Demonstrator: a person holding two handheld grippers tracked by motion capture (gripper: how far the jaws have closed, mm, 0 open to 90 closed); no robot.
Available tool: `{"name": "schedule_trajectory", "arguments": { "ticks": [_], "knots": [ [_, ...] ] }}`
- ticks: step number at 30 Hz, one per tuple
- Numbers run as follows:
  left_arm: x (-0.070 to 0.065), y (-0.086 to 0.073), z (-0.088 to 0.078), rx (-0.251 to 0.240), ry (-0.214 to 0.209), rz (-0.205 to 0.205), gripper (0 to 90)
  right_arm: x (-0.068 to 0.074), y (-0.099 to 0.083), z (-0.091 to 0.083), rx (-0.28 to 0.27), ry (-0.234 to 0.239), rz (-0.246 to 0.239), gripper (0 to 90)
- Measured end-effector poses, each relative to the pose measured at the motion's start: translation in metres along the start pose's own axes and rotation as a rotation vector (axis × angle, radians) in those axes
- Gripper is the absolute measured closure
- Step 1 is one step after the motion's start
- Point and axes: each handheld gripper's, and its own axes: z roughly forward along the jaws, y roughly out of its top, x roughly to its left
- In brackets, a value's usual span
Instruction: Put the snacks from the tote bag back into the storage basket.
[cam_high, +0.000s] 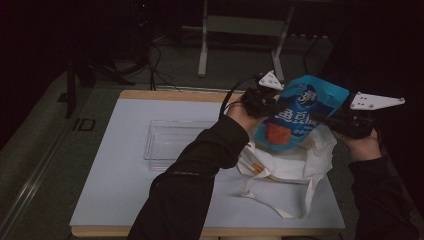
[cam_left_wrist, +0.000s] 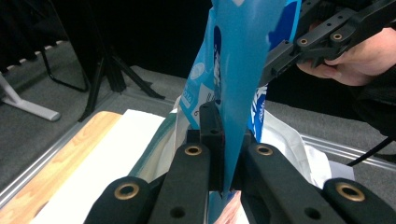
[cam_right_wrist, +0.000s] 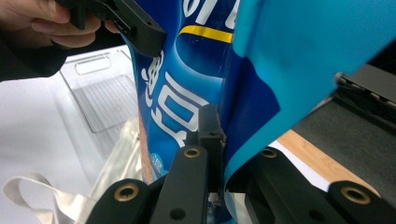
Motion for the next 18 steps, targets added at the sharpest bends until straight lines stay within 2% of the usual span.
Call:
{"name": "schedule_trajectory", "arguments": {
  "ticks": [11, 18],
  "knots": [
    [0.006, -0.001, -0.041, -0.018, 0.034, 0.003, 90.0, 0.015, 0.032, 0.018, -0.007, 0.029, -0.046, 88.6],
    [0.012, -0.008, -0.066, -0.024, 0.052, -0.009, 90.0, 0.026, 0.049, 0.035, -0.004, 0.060, -0.064, 88.6]
  ]
}}
